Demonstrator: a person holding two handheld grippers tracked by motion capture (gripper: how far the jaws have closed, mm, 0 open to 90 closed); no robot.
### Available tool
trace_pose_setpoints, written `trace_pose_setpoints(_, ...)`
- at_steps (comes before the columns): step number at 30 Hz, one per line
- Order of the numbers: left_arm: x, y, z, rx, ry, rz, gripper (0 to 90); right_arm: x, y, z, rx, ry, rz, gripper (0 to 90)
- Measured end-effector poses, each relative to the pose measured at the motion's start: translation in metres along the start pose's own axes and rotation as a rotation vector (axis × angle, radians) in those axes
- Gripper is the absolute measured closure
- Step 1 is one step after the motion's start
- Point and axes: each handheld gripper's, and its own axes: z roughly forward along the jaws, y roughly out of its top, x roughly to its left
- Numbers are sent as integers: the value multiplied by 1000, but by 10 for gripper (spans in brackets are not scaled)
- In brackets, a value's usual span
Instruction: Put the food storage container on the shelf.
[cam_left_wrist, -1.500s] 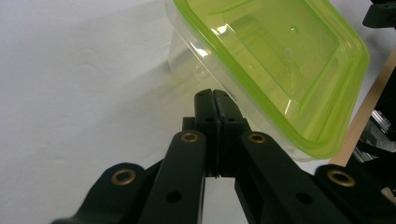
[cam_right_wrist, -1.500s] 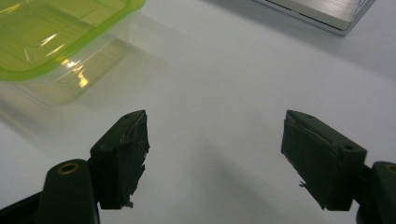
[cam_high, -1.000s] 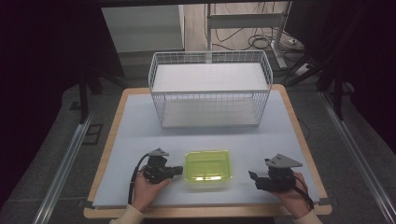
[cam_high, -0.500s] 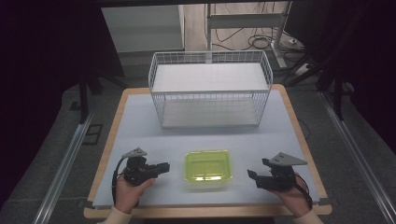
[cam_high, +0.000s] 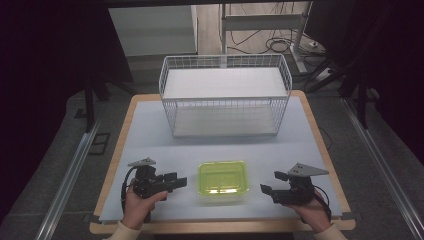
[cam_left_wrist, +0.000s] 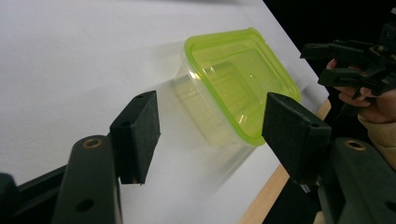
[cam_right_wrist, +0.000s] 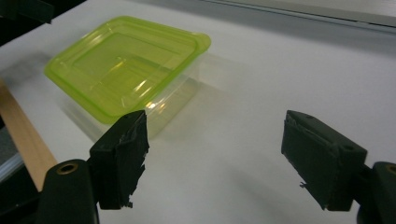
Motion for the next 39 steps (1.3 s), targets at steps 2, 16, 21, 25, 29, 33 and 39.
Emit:
trace_pose_setpoints(2, 1, 0, 0, 0, -12, -10, 366, 0, 0, 1, 3, 16, 13, 227)
trace_pose_setpoints(16, 1, -1, 19, 63, -45, -39, 365, 0, 15, 28, 62, 150, 169, 317)
trace_pose_setpoints(21, 4, 0, 25, 70, -61, -75, 370, -5, 18, 35, 63, 163, 215, 344)
trace_pose_setpoints(25, 4, 2, 30, 71, -69, -92, 381, -9, 20, 42, 76, 182, 254, 377)
trace_pose_setpoints(29, 4, 6, 39, 80, -80, -102, 391, -11, 23, 47, 81, 193, 277, 401)
trace_pose_setpoints(33, 3, 9, 49, 92, -73, -106, 411, -12, 24, 54, 103, 206, 293, 419)
trace_pose_setpoints(39, 7, 9, 56, 91, -70, -128, 498, -11, 26, 61, 123, 204, 303, 435)
